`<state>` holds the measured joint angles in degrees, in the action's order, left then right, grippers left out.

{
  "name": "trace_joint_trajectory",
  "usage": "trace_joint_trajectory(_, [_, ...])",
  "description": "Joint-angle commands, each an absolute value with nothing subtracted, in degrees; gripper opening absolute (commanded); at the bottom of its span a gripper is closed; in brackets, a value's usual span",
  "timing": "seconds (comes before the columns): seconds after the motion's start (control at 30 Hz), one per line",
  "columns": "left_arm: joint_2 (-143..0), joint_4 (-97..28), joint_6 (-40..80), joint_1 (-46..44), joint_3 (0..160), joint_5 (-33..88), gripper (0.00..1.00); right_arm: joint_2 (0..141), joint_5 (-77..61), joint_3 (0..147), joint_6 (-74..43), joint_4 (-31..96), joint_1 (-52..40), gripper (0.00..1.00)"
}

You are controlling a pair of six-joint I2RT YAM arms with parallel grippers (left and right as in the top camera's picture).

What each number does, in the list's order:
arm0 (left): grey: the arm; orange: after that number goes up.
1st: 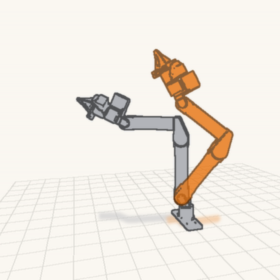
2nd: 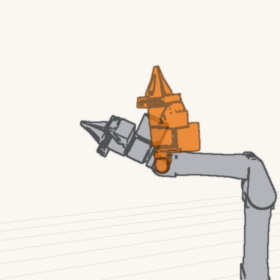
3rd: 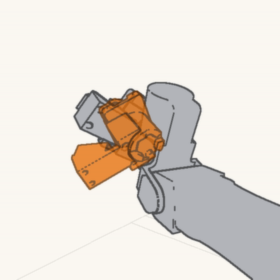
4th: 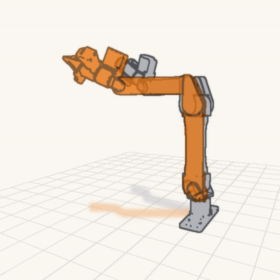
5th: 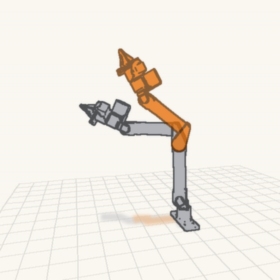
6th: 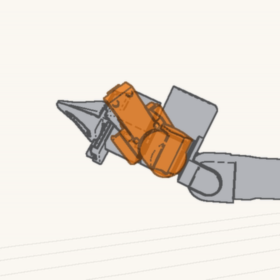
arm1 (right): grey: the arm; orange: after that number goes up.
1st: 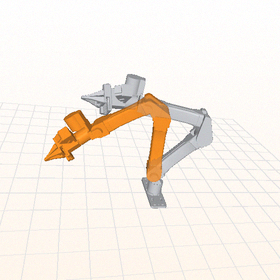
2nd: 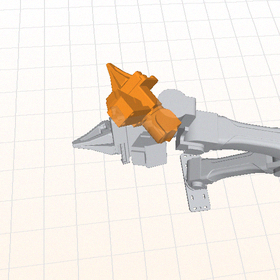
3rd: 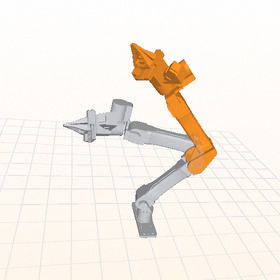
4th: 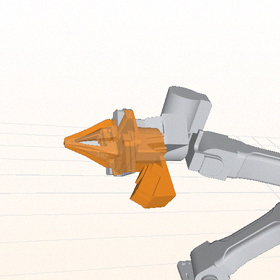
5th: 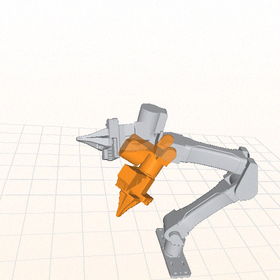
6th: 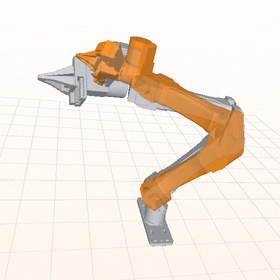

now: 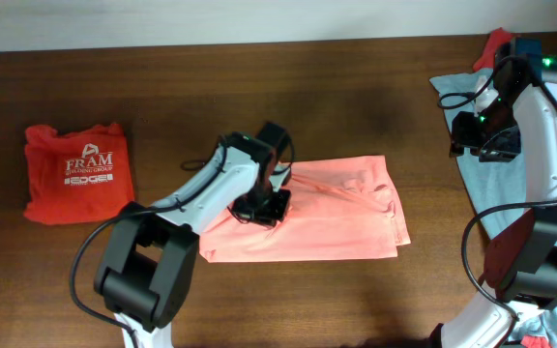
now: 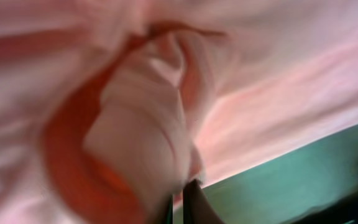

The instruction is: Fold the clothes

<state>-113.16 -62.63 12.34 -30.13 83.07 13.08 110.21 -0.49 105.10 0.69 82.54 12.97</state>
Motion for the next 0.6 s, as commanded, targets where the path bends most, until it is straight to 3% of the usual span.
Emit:
trace_joint_trajectory(0.0, [-112.75, -62.57, 9.13, -27.0, 90.26, 7.68, 0.09, 110.19, -0.84, 105.56, 0.6, 82.74, 13.15, 0.58])
trace_joint_trajectory(0.2, [-112.77, -60.14, 5.87, -25.17, 95.13, 4.47, 0.12, 110.19, -0.82, 105.56, 0.6, 82.74, 13.15, 0.58])
trace_joint_trajectory(0.57, [-113.58, -58.43, 5.96, -25.06, 89.23, 1.78, 0.12, 110.19, -0.82, 105.56, 0.6, 82.74, 13.15, 0.58])
